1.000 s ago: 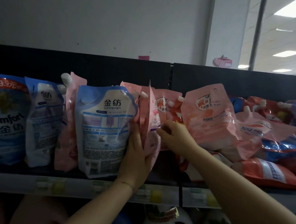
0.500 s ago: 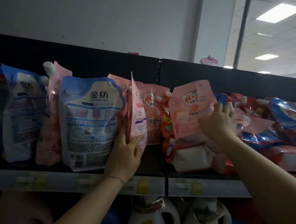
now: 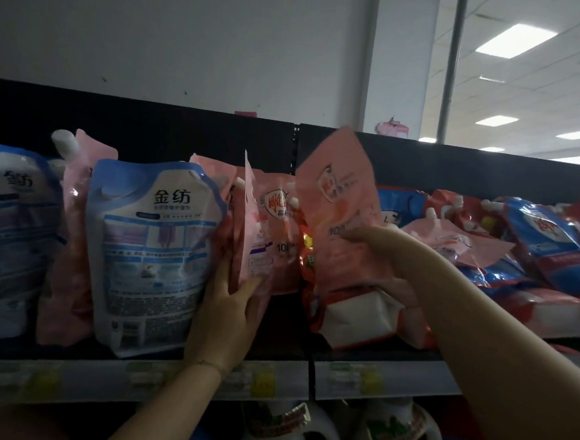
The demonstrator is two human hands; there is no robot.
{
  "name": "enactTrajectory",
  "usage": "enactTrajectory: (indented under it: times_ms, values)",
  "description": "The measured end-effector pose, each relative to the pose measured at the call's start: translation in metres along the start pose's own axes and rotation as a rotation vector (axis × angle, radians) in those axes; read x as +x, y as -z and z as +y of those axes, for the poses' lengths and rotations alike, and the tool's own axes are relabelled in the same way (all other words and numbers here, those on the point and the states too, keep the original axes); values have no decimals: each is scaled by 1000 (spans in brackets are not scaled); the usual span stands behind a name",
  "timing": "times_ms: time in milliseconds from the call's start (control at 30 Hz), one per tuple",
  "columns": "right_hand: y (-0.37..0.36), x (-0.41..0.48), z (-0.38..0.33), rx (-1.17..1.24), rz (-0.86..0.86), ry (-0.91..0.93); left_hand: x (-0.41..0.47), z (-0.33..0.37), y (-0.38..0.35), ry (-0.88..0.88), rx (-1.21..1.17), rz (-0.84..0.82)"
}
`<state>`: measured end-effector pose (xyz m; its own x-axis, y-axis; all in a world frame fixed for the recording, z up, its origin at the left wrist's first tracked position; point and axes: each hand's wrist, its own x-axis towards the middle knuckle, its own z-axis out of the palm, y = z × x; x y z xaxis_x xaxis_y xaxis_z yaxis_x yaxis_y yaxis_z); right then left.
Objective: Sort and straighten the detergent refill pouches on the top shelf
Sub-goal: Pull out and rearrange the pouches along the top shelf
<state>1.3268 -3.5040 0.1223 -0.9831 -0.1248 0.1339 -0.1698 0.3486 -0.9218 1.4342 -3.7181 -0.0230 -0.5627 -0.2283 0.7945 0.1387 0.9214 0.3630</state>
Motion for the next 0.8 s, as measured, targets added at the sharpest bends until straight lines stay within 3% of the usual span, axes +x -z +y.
enactTrajectory:
  times_ms: [167,333,400,500,633,700,800]
  values:
    - [-41,-34,-9,-124,119,282,-3,5,3,-4,-42,11]
    - [-97,-71,6,255,121,375,0,3,2,-55,-16,45]
    - [-126,-77,25,70,96,497,-2,1,-1,-113,15,35]
    - [-145,-79,37,-255,-109,493,-6,9,5,-39,-170,134]
    - [-115,-70,20,36,-468,362,-9,12,8,-111,-159,138]
    - [-95,-67,18,-26,-435,329,-10,13,10,-165,-108,114]
    - [-77,-63,25,-226,-203,440,-10,10,9,-281,-16,78]
